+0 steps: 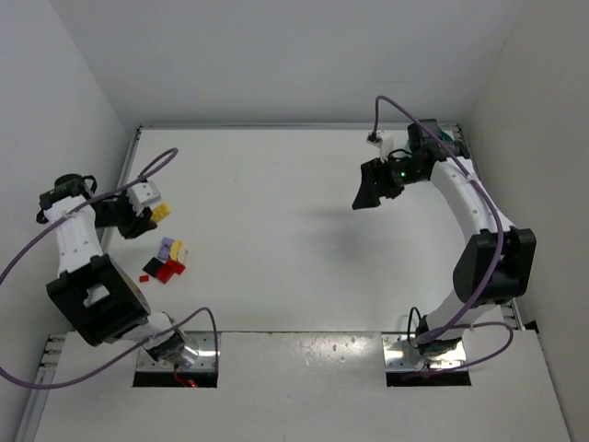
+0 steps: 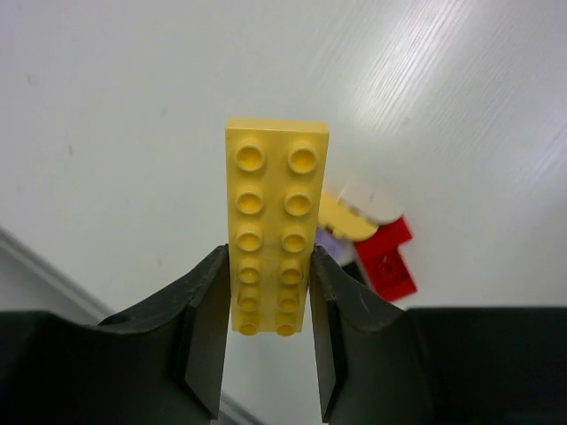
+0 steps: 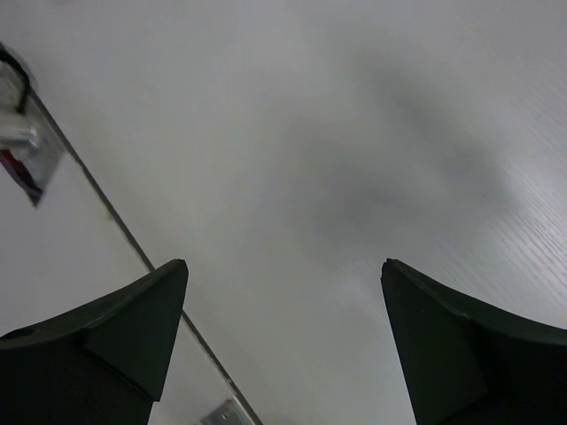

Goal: Sort the legos into containers by color

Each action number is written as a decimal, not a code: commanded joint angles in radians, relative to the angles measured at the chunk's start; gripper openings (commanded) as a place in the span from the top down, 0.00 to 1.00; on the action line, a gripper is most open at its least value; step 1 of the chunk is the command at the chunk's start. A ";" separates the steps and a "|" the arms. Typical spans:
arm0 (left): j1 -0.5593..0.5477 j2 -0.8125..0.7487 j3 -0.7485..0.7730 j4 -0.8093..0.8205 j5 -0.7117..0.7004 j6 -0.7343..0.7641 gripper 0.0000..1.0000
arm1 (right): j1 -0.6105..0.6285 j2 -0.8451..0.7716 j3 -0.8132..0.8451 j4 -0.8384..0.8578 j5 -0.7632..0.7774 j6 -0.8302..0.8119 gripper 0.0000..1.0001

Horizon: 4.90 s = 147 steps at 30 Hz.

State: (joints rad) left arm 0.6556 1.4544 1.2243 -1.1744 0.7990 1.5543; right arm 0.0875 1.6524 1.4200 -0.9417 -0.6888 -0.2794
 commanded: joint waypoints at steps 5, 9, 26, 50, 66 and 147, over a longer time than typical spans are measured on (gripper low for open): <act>-0.353 -0.268 -0.061 0.210 0.151 -0.512 0.72 | 0.014 -0.022 0.063 0.283 -0.250 0.455 0.16; -0.604 -0.348 -0.106 0.508 0.031 -0.923 0.72 | 0.047 -0.013 0.114 0.392 -0.259 0.616 0.21; -1.105 -0.048 0.122 0.734 -0.302 -1.338 0.72 | 0.221 -0.009 0.165 0.419 -0.127 0.694 0.24; -1.182 0.011 0.152 0.734 -0.320 -1.289 0.69 | 0.276 0.086 0.112 0.569 -0.255 0.806 0.50; -1.191 0.020 0.161 0.734 -0.339 -1.280 0.68 | 0.294 0.095 0.082 0.589 -0.284 0.824 0.72; -0.760 -0.370 -0.199 0.601 -0.577 -1.346 0.02 | -0.322 0.482 0.855 0.112 0.385 0.281 0.48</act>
State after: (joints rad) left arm -0.1505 1.1599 1.0702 -0.5358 0.2352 0.1471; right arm -0.2489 2.2940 2.3257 -0.8200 -0.2146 0.0074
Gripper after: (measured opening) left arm 0.982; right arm 0.516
